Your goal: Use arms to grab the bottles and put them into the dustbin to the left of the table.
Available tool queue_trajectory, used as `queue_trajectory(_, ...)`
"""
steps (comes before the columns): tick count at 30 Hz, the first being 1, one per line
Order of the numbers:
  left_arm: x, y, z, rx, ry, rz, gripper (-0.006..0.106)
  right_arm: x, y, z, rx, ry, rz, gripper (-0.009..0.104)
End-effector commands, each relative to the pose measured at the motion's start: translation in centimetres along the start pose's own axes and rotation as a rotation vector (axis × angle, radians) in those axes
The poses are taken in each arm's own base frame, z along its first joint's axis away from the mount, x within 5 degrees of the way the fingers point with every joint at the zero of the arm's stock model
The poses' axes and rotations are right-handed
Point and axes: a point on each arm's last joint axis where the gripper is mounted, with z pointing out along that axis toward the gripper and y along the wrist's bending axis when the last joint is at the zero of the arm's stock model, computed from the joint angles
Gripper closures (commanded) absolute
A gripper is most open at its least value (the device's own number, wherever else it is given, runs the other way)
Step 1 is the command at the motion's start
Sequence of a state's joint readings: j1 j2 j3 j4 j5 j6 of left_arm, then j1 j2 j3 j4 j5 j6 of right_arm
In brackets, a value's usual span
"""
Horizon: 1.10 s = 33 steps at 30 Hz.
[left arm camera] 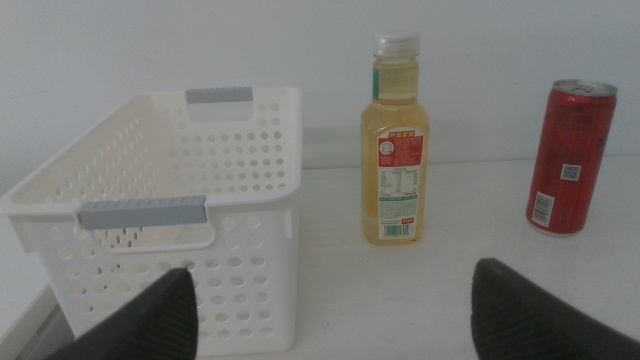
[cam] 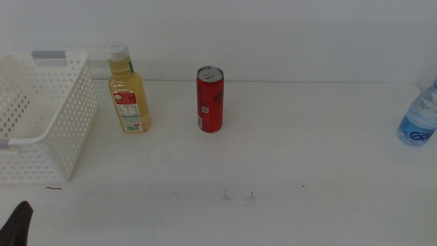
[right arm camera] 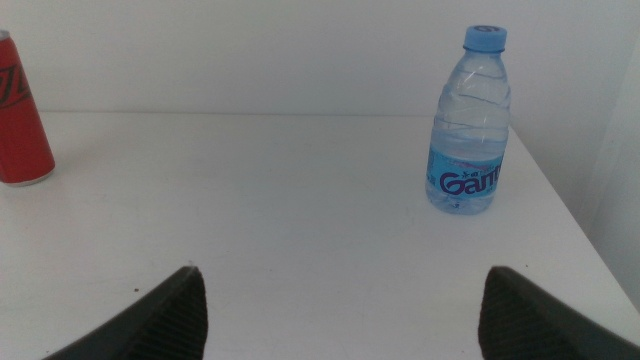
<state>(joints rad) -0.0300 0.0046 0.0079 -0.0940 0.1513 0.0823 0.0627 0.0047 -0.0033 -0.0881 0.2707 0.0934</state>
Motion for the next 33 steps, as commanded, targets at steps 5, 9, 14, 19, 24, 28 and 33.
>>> queue_trajectory(5,-0.3,0.0,-0.1,-0.005,-0.018,0.012,0.007,0.0,0.0,0.0,0.006,-0.010,-0.014,0.003)
queue_trajectory(9,-1.0,-0.4,1.0,0.070,-0.043,-0.005,0.007,0.0,0.0,0.0,0.006,-0.010,-0.014,0.003)
queue_trajectory(14,-1.4,-2.4,4.2,0.232,-0.026,-0.007,0.007,0.0,0.0,0.0,0.006,-0.010,-0.014,0.003)
queue_trajectory(19,-1.0,-5.4,6.9,0.340,-0.112,0.021,0.007,0.0,0.0,0.0,0.006,-0.010,-0.014,0.003)
queue_trajectory(24,0.5,-7.8,7.8,0.386,-0.119,0.025,0.007,0.0,0.0,0.0,0.006,-0.010,-0.014,0.003)
queue_trajectory(28,1.9,-8.4,8.0,0.392,-0.022,-0.008,0.007,0.0,0.0,0.0,0.006,-0.010,-0.014,0.003)
queue_trajectory(33,1.9,-8.4,8.0,0.396,-0.025,-0.004,0.007,0.0,0.0,0.0,0.006,-0.010,-0.014,0.003)
